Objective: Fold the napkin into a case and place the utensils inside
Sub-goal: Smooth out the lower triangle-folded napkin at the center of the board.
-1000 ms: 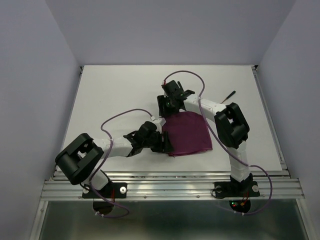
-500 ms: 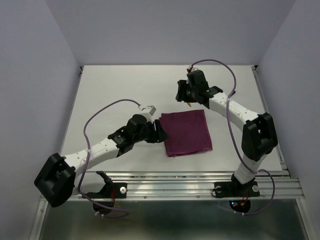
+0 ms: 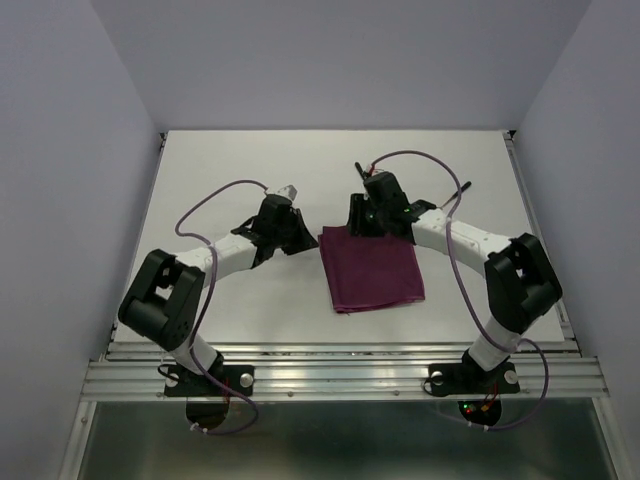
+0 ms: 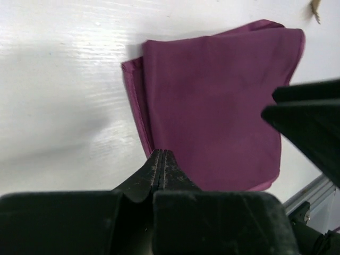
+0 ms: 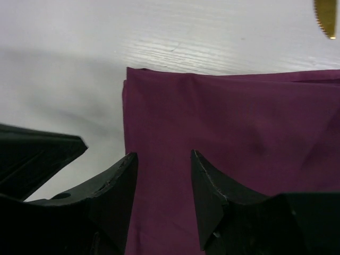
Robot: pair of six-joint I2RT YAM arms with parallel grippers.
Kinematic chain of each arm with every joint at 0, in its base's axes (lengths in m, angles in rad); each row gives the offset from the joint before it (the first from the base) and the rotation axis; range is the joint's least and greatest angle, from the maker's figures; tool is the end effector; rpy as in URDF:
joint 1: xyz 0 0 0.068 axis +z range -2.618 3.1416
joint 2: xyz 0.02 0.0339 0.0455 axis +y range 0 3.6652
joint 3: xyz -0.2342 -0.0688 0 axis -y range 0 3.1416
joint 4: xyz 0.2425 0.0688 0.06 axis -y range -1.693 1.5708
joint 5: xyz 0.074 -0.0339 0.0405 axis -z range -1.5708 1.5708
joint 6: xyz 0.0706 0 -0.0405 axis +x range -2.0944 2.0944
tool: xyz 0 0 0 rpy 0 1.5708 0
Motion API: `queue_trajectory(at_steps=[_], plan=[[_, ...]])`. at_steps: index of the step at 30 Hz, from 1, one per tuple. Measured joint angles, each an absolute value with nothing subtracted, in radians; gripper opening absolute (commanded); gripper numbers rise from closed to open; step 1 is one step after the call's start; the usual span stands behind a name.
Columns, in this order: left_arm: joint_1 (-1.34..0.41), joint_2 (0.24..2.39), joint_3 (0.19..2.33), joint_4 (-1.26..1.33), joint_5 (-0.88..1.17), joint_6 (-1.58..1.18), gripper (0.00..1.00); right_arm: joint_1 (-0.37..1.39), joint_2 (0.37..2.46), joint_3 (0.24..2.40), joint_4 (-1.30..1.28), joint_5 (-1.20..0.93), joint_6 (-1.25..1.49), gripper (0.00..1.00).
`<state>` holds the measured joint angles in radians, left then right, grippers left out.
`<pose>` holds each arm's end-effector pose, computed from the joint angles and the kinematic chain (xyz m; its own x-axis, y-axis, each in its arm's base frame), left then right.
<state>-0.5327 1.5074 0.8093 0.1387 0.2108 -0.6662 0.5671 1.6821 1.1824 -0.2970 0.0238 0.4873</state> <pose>0.2946 -0.1908 0.1614 -0.7607 -0.2530 -0.5977 0.2280 0.7580 -0.6111 0.3287 0.2074 0.1793 -0.7778 0.0596 -0.6257 -0.1797 0.9328 0.3123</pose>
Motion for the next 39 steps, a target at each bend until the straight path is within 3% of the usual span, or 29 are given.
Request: queue_trajectory(at_steps=[8,26,31,37,39], plan=[[-0.474,1.722,0.931,0.153,0.252,-0.69,0.0,0.639,1.8,1.23,-0.249,0.013,0.506,0.49],[-0.462,1.893,1.044,0.163,0.266,-0.702,0.0,0.673,1.973,1.379,-0.244,0.039,0.521,0.48],[-0.456,1.896,1.047,0.163,0.268,-0.704,0.0,0.688,2.025,1.399,-0.245,0.053,0.521,0.38],[-0.454,1.897,1.047,0.164,0.273,-0.704,0.0,0.689,2.039,1.399,-0.249,0.073,0.522,0.11],[-0.451,1.897,1.047,0.164,0.274,-0.704,0.0,0.689,2.039,1.399,-0.25,0.078,0.524,0.06]])
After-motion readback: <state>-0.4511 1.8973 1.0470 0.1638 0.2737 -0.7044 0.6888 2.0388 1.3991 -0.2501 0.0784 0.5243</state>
